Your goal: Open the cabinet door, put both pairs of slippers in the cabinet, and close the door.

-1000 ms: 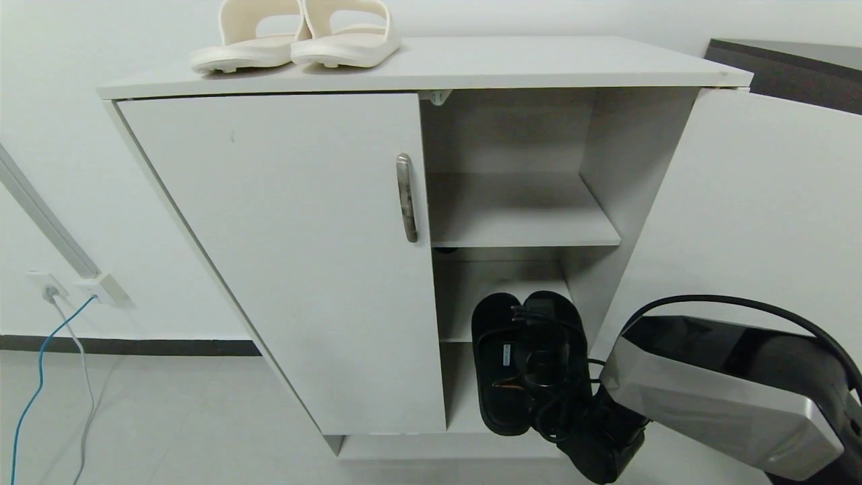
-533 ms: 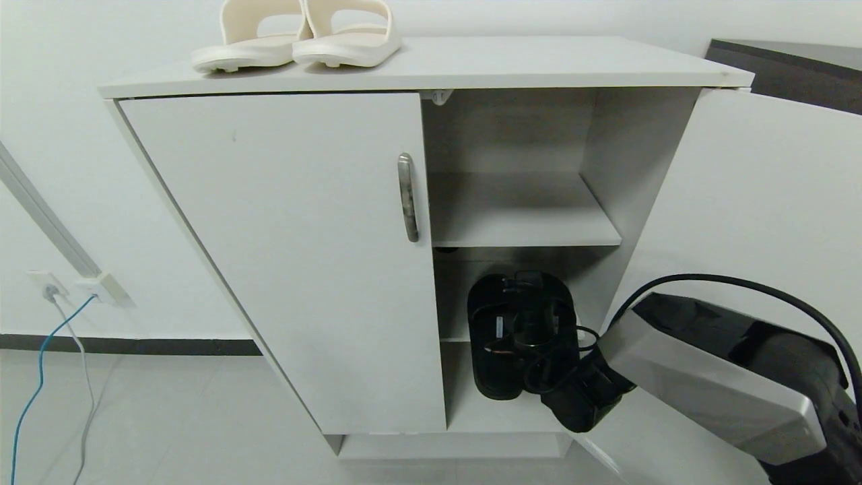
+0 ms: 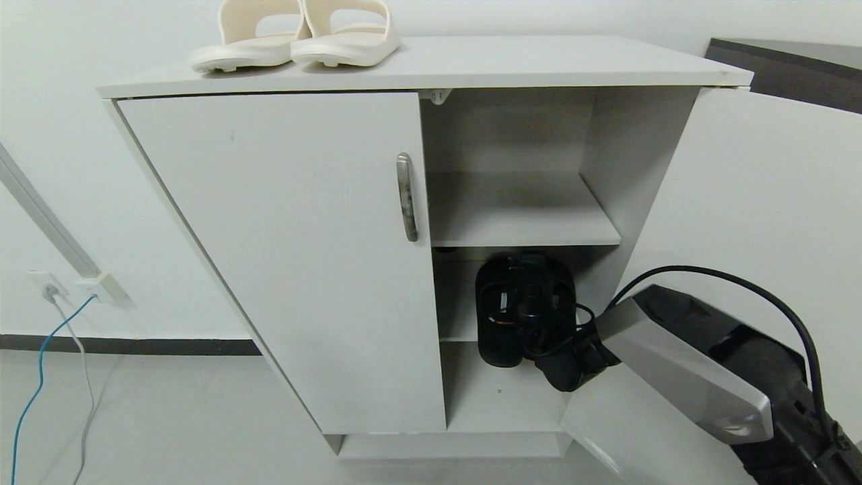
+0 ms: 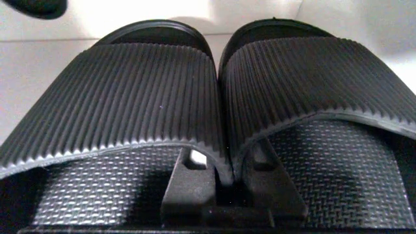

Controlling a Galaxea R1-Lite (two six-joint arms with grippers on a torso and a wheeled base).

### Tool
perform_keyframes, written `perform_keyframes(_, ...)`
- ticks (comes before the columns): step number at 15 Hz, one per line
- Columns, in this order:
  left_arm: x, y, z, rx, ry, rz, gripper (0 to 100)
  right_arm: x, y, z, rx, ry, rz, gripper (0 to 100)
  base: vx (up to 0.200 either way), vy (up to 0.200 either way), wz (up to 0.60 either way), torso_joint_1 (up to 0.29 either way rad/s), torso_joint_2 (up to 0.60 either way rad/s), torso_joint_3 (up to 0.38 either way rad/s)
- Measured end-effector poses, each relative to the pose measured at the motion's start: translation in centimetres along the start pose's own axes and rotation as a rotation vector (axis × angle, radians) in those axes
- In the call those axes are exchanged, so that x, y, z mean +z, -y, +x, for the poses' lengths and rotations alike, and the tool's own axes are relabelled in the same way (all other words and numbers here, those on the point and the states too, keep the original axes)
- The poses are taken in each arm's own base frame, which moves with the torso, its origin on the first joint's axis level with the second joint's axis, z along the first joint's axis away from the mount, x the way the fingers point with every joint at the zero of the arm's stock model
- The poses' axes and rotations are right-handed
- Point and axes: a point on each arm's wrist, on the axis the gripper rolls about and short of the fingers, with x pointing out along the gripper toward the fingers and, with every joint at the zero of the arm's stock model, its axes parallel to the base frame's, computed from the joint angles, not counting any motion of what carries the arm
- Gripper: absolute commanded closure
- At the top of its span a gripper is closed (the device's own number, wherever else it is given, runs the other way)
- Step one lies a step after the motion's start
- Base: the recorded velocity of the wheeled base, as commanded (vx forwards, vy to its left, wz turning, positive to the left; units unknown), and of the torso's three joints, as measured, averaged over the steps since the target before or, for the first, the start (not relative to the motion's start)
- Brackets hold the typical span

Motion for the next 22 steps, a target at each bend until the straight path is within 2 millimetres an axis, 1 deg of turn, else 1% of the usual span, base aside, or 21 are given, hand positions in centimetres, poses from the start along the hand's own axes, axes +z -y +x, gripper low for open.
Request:
perform_keyframes(3,0.0,0.0,0.0,0.0,0.0,0.0,100,-0.4,0.1,1.0,0.027,-0.011,-0.005,100,0.0,0.0,0.0,0.0,0.0,0.0)
perform_keyframes(8,0.0,0.0,0.0,0.0,0.0,0.0,100,-0.8,0.1,2.4,0.017,-0.013,-0.01,100,0.0,0.0,0.0,0.0,0.0,0.0)
perform_keyframes(14,0.0,0.0,0.0,0.0,0.0,0.0,100,-0.7,0.1,3.4,0.005,-0.013,-0.014,100,0.0,0.0,0.0,0.0,0.0,0.0)
perform_keyframes(15,0.0,0.0,0.0,0.0,0.0,0.0,100,-0.6,-0.1,3.5,0.007,-0.011,-0.015,0,0.0,0.0,0.0,0.0,0.0,0.0)
perform_keyframes(19,0.0,0.0,0.0,0.0,0.0,0.0,100,-0.7,-0.3,3.9,0.002,-0.001,-0.012,0,0.0,0.0,0.0,0.0,0.0,0.0)
perform_keyframes(22,0.0,0.0,0.0,0.0,0.0,0.0,100,-1.5,0.1,3.3,0.0,-0.033,-0.033,0,0.0,0.0,0.0,0.0,0.0,0.0)
